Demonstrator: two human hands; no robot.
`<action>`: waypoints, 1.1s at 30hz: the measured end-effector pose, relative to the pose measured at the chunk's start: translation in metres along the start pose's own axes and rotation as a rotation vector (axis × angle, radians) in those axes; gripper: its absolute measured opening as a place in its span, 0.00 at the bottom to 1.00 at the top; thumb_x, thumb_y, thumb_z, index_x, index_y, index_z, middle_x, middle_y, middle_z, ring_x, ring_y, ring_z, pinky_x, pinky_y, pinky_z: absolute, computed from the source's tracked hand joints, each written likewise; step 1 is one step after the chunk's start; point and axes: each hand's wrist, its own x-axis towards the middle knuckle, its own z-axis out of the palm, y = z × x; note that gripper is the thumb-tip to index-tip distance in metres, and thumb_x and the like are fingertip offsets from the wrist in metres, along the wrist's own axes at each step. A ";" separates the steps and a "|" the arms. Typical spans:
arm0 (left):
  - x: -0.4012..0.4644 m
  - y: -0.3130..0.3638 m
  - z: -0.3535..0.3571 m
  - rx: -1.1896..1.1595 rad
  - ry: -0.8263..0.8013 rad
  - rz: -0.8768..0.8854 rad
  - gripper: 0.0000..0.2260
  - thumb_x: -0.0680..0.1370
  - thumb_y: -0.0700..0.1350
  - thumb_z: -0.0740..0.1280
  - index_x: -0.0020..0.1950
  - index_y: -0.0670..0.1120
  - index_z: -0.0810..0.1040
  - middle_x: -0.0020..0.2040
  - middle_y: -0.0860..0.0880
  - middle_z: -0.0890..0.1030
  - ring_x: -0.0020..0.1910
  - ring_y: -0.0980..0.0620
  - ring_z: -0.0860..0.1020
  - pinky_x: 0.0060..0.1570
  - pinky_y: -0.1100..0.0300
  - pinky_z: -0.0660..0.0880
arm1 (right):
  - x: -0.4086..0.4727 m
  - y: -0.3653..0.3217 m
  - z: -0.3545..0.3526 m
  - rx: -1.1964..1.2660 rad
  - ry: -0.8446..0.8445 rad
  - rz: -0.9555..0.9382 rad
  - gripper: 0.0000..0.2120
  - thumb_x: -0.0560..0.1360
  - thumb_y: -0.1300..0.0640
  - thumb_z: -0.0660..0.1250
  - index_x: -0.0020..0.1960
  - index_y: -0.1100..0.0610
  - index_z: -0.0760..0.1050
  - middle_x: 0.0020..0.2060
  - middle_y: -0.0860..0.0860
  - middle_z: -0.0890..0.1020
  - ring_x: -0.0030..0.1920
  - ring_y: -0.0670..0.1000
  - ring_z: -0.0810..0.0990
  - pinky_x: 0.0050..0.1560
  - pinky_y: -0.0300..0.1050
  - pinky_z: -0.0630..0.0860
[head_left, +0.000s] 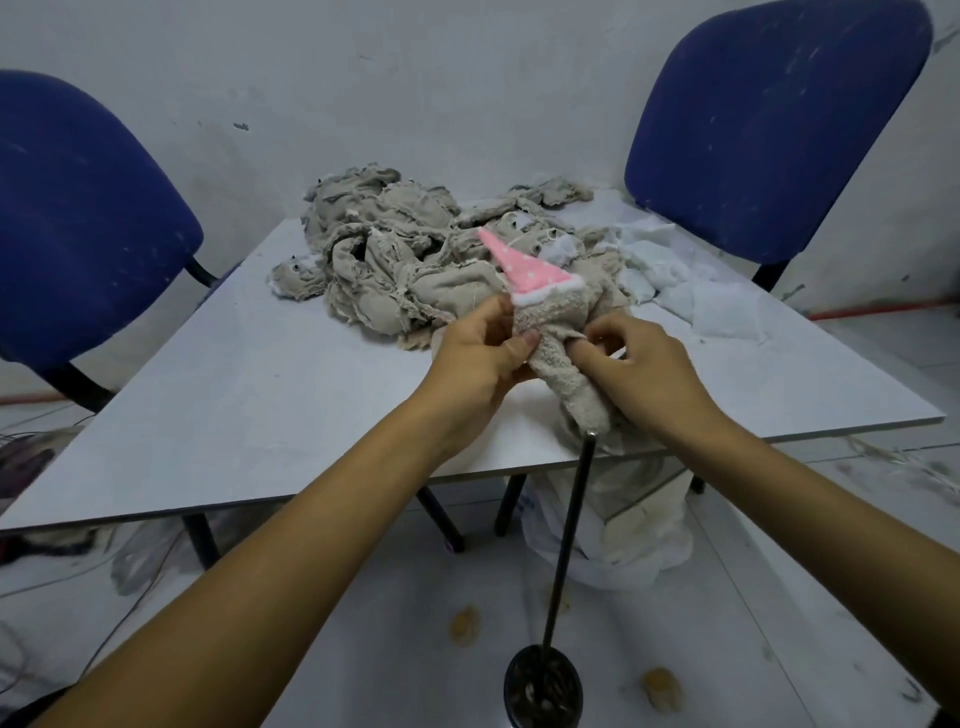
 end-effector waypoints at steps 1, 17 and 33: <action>-0.001 0.000 -0.002 -0.043 -0.039 -0.043 0.14 0.80 0.27 0.57 0.58 0.41 0.75 0.50 0.45 0.81 0.48 0.50 0.82 0.47 0.57 0.81 | 0.000 -0.001 -0.002 -0.028 -0.033 0.008 0.05 0.74 0.49 0.70 0.41 0.47 0.78 0.37 0.44 0.81 0.37 0.33 0.76 0.33 0.27 0.69; -0.024 0.020 -0.002 1.558 -0.277 0.250 0.07 0.76 0.51 0.67 0.48 0.50 0.71 0.43 0.52 0.75 0.45 0.49 0.74 0.44 0.48 0.75 | -0.042 -0.008 -0.009 -0.224 0.050 -0.435 0.04 0.71 0.61 0.75 0.45 0.57 0.82 0.38 0.51 0.82 0.38 0.49 0.79 0.43 0.53 0.77; -0.083 -0.007 0.005 1.513 -0.072 1.093 0.11 0.78 0.39 0.65 0.36 0.39 0.75 0.34 0.42 0.74 0.29 0.44 0.68 0.27 0.51 0.64 | -0.083 0.002 -0.026 -0.308 0.294 -1.093 0.04 0.75 0.63 0.74 0.43 0.65 0.84 0.38 0.57 0.83 0.37 0.57 0.79 0.37 0.54 0.72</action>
